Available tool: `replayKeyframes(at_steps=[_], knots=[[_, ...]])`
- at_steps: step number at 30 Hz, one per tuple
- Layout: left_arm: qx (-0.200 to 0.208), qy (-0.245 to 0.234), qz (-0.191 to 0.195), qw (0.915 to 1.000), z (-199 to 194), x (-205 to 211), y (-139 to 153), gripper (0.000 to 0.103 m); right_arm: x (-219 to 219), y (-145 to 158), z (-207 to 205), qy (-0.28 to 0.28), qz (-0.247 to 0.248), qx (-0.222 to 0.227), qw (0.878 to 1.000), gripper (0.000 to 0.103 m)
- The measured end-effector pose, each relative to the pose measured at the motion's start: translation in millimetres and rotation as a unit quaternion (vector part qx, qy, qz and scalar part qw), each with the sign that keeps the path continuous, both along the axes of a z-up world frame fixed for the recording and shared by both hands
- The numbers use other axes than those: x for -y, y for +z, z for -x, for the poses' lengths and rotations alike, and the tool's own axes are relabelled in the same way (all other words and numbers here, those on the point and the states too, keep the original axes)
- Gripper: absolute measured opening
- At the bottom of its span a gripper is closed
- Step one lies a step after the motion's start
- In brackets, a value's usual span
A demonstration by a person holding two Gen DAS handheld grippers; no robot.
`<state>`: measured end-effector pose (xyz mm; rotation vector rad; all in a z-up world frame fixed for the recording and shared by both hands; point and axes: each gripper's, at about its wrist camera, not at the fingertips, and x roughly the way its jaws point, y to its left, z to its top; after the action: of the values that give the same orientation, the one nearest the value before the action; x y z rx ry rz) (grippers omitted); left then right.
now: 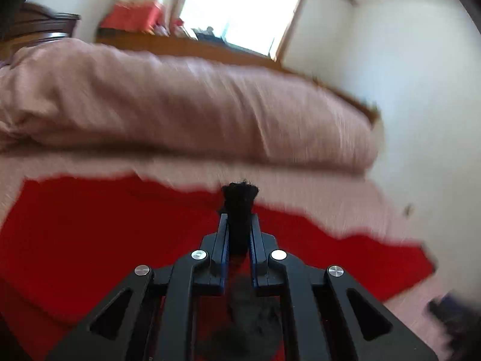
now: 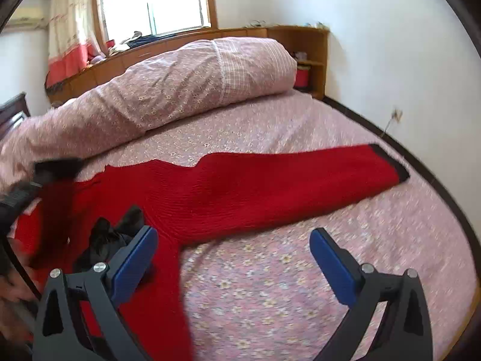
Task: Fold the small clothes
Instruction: 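Fold the held sleeve across the cardigan body with the left gripper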
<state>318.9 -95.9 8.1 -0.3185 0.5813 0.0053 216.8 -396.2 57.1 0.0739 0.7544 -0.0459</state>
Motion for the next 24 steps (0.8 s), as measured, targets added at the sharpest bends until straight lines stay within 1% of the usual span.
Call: replayKeyframes(at_steps=[1, 3, 4, 7, 10, 12, 13, 14, 16, 18, 20, 23, 24], knots=[[-0.009, -0.007, -0.008, 0.9999, -1.8, 11.3, -10.3, 0.003, 2.3, -0.7, 1.2, 0.001, 0.006, 0.0, 1.0, 0.102], [-0.025, -0.006, -0.02, 0.9995, -2.0, 19.9, -21.3, 0.003, 9.7, -3.4, 2.1, 0.001, 0.003, -0.012, 1.0, 0.102], [-0.029, -0.005, -0.014, 0.9995, -2.3, 21.3, -22.0, 0.003, 13.1, -5.4, 2.2, 0.003, -0.004, -0.021, 1.0, 0.102], [-0.013, 0.008, 0.007, 0.9999, 2.0, 18.2, -16.6, 0.003, 21.8, -9.0, 3.7, 0.0, -0.019, -0.033, 0.999, 0.103], [-0.015, 0.005, 0.003, 0.9999, 2.5, 14.5, -14.3, 0.003, 28.0, -9.6, 5.6, -0.007, -0.032, -0.035, 0.999, 0.102], [-0.031, -0.01, 0.001, 0.9995, -1.4, 19.4, -16.2, 0.008, 30.9, -10.9, 5.2, -0.011, -0.046, -0.038, 0.998, 0.102], [-0.046, -0.032, 0.009, 0.9984, -3.8, 22.4, -20.9, 0.017, 31.2, -11.3, 6.1, -0.012, -0.05, -0.039, 0.998, 0.103], [-0.06, -0.05, 0.018, 0.9968, -5.1, 25.3, -23.1, 0.023, 31.7, -12.3, 4.9, -0.012, -0.056, -0.04, 0.998, 0.102], [-0.076, -0.069, 0.025, 0.9944, -4.7, 31.6, -25.9, 0.027, 32.3, -13.4, 4.2, -0.011, -0.066, -0.04, 0.997, 0.102], [-0.083, -0.072, 0.025, 0.9937, -0.9, 38.8, -26.3, 0.027, 35.9, -14.2, 3.2, -0.012, -0.085, -0.039, 0.996, 0.102], [-0.082, -0.079, 0.032, 0.993, 4.8, 44.3, -23.9, 0.027, 44.0, -13.9, 2.2, -0.011, -0.118, -0.036, 0.992, 0.102], [-0.08, -0.071, 0.036, 0.9936, 15.0, 43.8, -14.9, 0.027, 68.8, -9.5, -0.3, -0.015, -0.168, -0.028, 0.985, 0.102], [-0.079, -0.064, 0.036, 0.9942, 17.1, 41.7, -11.6, 0.027, 82.8, -5.8, -0.2, -0.027, -0.176, -0.025, 0.984, 0.102]])
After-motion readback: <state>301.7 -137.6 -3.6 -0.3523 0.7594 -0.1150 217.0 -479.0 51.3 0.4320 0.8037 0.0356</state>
